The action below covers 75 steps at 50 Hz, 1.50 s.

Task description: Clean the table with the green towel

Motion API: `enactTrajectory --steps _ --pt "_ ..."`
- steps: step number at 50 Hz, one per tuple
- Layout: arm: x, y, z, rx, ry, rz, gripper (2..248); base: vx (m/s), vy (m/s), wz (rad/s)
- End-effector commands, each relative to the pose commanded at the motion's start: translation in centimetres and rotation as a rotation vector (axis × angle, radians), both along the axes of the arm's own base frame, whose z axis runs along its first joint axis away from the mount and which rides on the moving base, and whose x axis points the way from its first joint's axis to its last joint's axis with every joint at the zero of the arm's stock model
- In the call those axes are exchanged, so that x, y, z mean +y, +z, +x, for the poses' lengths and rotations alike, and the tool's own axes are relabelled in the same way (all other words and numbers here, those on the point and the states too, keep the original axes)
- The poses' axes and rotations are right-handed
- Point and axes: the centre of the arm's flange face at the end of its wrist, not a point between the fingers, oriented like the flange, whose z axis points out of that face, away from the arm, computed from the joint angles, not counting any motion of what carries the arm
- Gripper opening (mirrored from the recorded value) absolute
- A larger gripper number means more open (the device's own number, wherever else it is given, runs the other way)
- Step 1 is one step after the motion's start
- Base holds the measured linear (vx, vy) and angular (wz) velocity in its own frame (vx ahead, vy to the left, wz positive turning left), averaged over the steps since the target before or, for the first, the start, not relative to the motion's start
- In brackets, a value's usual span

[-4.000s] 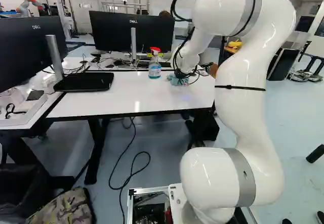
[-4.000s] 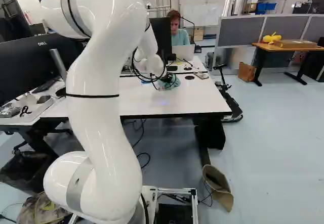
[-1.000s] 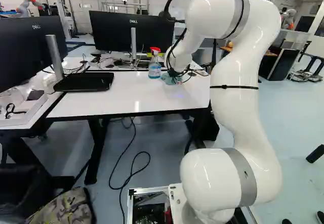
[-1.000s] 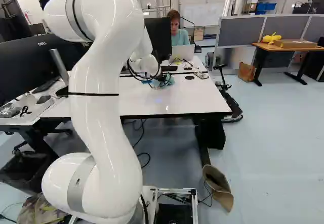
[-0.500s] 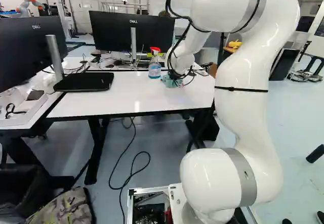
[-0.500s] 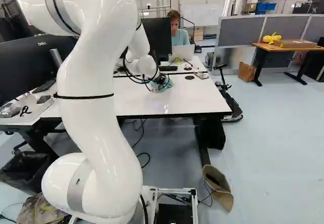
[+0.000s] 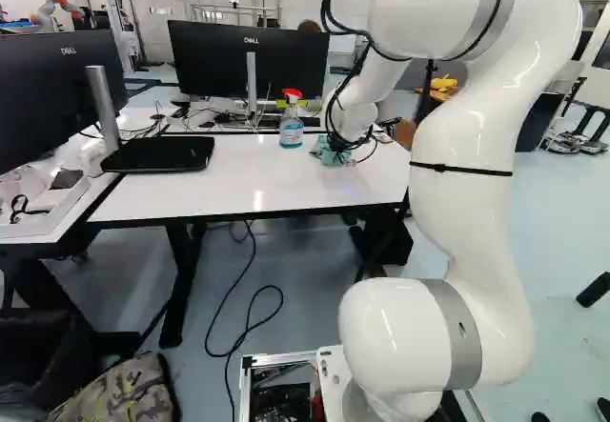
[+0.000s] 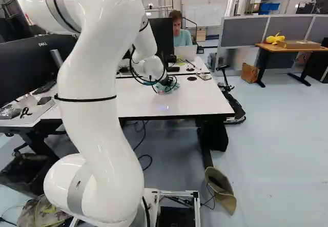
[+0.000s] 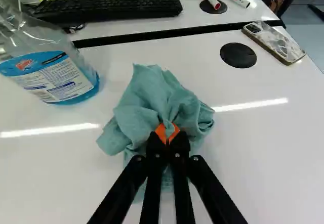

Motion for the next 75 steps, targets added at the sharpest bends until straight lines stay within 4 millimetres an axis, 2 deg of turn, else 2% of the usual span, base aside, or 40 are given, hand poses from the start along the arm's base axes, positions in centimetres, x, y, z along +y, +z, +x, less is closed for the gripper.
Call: enactTrajectory --steps 30,52,65,75 --pt "-4.8 -0.4 2.9 -0.024 -0.069 -0.004 26 0.0 0.0 0.0" --pt "-4.6 -0.8 6.8 -0.054 -0.055 -0.008 26 0.0 0.0 0.0" --pt "-2.9 -1.0 8.2 -0.063 -0.027 -0.009 26 0.0 0.0 0.0" --pt "-1.2 -0.9 8.1 -0.061 -0.002 -0.008 26 0.0 0.0 0.0"
